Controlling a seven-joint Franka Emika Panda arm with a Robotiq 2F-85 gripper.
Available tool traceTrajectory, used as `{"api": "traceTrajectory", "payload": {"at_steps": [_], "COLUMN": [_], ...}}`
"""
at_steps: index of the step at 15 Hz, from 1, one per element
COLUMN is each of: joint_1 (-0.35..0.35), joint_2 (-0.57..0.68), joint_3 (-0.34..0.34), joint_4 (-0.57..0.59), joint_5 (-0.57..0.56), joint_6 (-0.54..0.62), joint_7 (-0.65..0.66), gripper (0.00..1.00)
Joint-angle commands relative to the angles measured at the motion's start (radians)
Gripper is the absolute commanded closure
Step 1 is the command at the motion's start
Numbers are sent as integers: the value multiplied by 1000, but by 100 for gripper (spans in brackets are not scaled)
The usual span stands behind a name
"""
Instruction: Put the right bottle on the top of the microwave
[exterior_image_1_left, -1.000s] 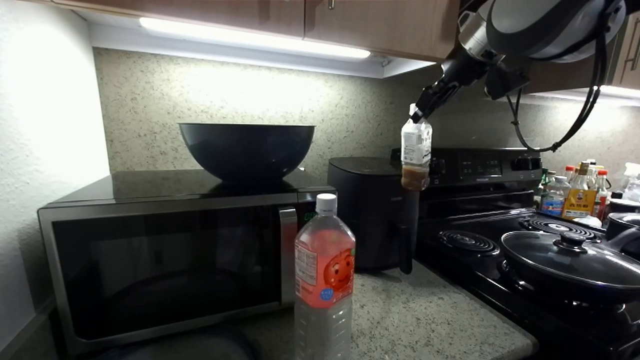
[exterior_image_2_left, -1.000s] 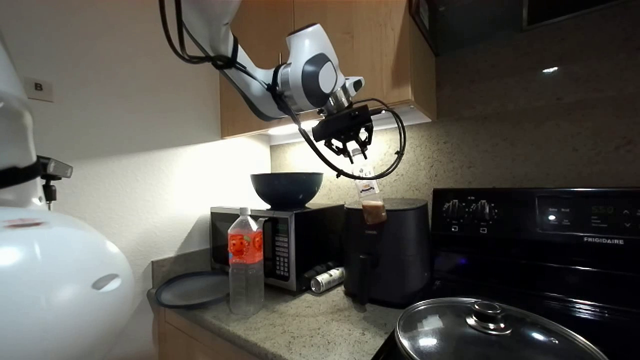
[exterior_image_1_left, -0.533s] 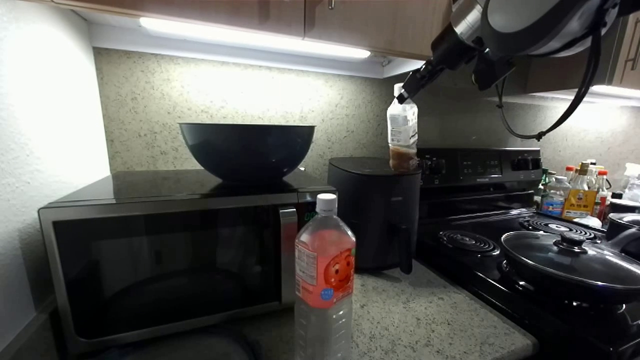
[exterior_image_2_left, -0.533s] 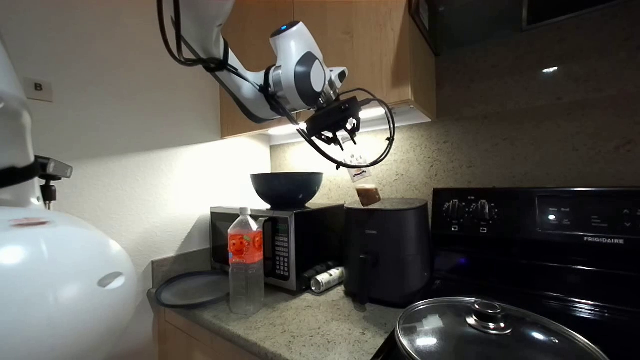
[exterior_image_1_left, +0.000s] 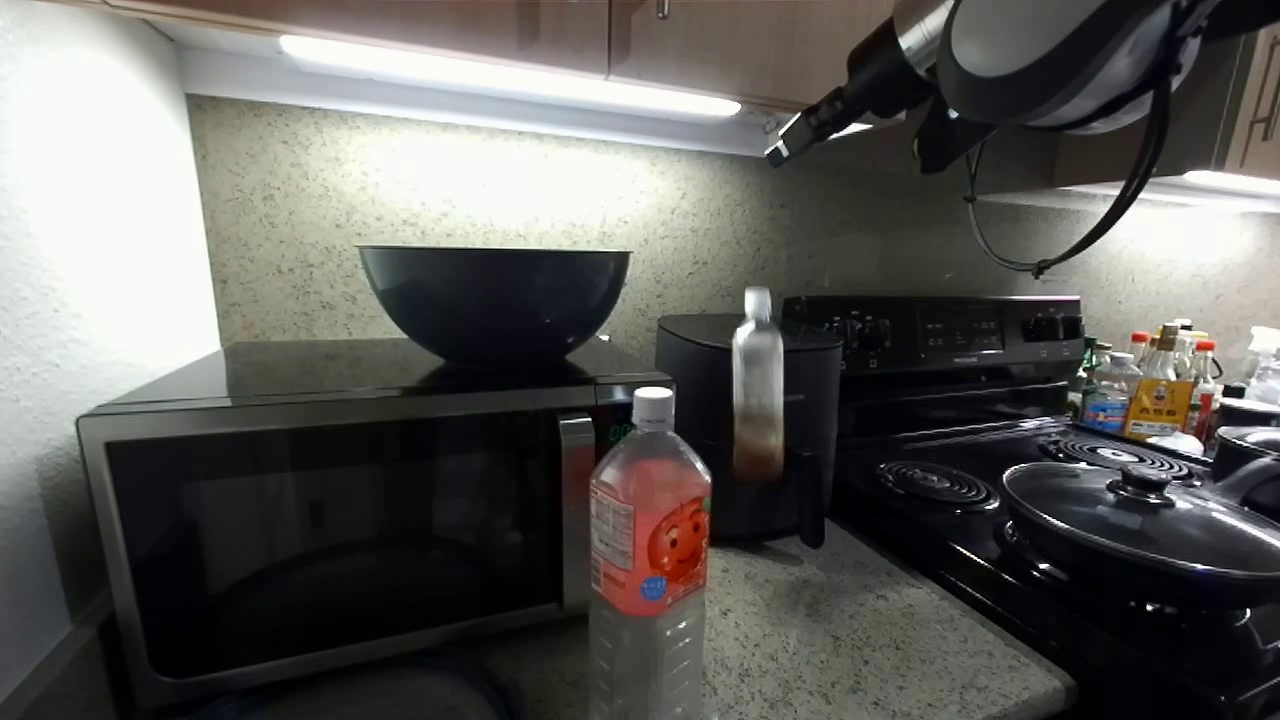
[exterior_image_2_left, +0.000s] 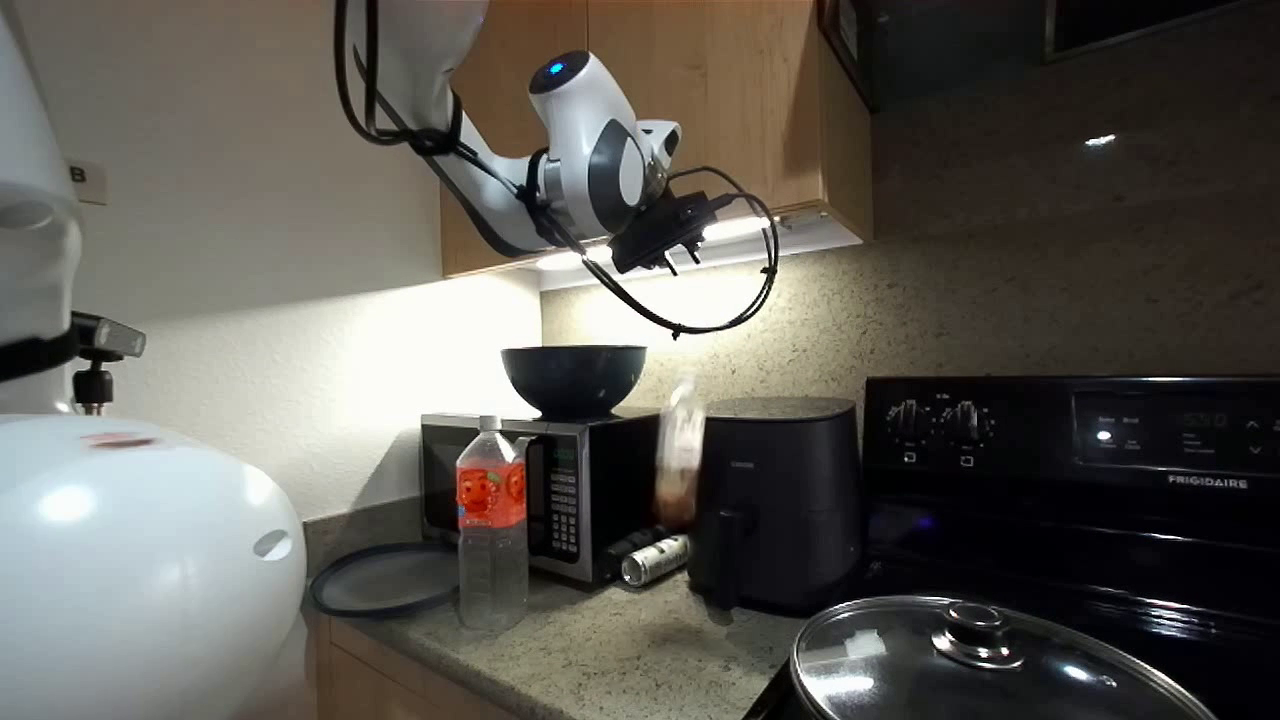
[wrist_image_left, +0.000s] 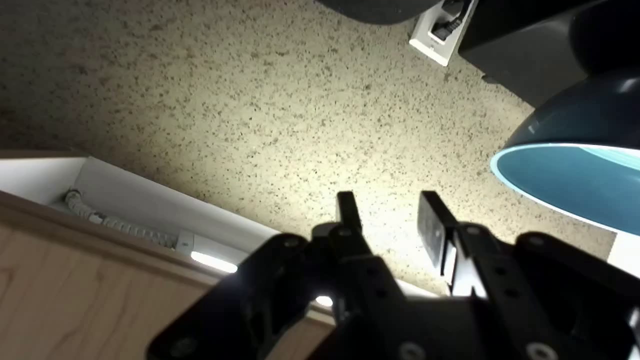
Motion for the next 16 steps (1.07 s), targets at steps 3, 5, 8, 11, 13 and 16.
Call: {"api": "traceTrajectory", "payload": {"at_steps": [3,5,8,11,13,16], "joint_1": [105,126,128,128,137,122], "joint_2": [47,62,63,63,77,119], "joint_3": [-83,-102,-104,-105,-111,-123], "joint_4": [28,40,44,45,29,17], "joint_5": [36,42,42,42,53,60], "joint_6": [29,30,30,30,-9,-61], "joint_7": [-15,-15,-15,-15,-17,-1], "gripper": [63,63,63,38,33,14]}}
